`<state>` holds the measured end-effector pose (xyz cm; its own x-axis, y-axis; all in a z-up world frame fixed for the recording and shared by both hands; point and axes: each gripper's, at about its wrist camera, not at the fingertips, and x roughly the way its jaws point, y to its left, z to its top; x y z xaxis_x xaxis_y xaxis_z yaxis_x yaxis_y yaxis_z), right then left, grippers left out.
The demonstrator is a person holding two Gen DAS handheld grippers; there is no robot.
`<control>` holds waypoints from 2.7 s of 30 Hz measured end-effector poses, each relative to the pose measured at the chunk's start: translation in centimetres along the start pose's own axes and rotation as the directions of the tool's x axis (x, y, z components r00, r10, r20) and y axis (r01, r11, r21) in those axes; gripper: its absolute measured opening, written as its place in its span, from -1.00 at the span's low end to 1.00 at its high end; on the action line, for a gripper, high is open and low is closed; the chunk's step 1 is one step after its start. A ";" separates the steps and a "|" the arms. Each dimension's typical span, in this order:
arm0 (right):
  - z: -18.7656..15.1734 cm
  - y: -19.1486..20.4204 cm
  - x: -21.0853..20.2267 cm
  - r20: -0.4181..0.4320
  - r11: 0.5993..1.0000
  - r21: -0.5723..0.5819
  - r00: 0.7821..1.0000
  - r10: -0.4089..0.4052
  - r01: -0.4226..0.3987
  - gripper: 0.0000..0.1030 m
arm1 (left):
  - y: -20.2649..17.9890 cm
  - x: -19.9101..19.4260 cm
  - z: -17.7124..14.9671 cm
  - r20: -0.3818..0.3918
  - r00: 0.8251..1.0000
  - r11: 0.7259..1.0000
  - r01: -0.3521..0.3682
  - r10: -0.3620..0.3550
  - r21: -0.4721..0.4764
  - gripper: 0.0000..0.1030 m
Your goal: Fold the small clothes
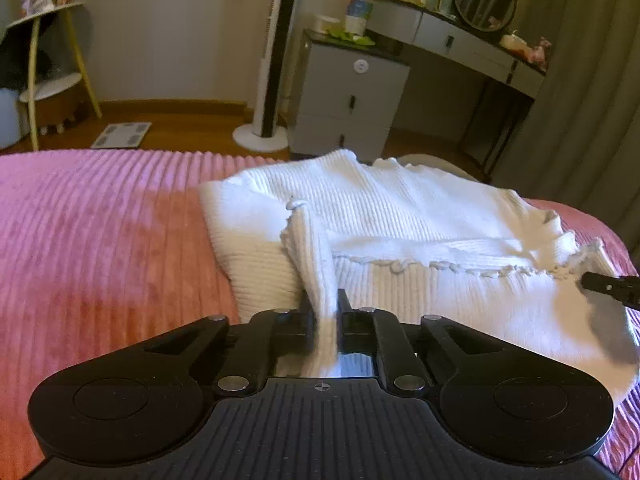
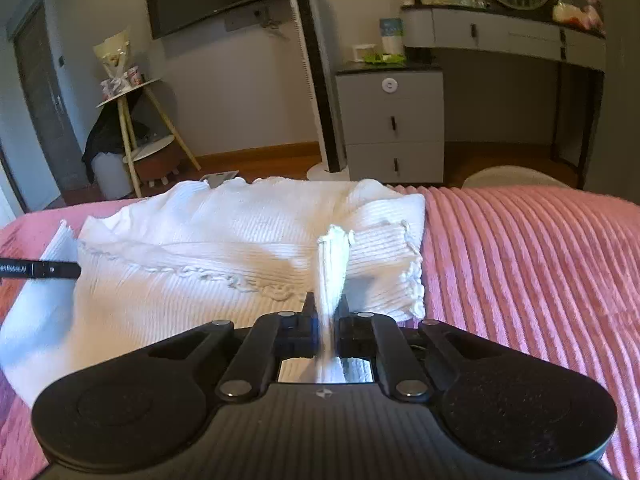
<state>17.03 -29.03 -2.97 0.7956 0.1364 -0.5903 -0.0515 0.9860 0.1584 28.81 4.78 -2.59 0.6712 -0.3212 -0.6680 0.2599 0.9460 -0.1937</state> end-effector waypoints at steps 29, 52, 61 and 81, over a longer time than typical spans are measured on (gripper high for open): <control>9.6 1.7 11.0 0.155 0.934 -0.097 0.933 -0.326 0.343 -0.89 | -1.6 7.9 10.7 0.195 0.936 0.942 -0.319 0.295 0.106 -0.81; -1.9 1.6 0.0 0.092 0.949 0.237 0.968 -0.234 0.207 -0.05 | -1.2 0.8 0.6 0.074 0.960 0.963 -0.270 0.270 -0.005 0.23; -3.1 4.0 0.1 0.084 0.962 0.101 0.961 -0.264 0.256 -0.57 | -1.3 0.2 -0.8 0.031 0.963 0.964 -0.266 0.266 -0.006 0.05; -3.4 9.0 -2.0 0.150 0.957 0.107 0.947 -0.284 0.270 -0.10 | 4.1 -1.0 -0.6 -0.045 0.994 0.972 -0.106 0.099 -0.211 0.21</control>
<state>12.93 -20.13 -3.08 0.8584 -0.1655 -0.4855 0.2302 0.9701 0.0763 28.80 8.97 -3.09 0.6619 -0.2238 -0.7154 0.0352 0.9626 -0.2686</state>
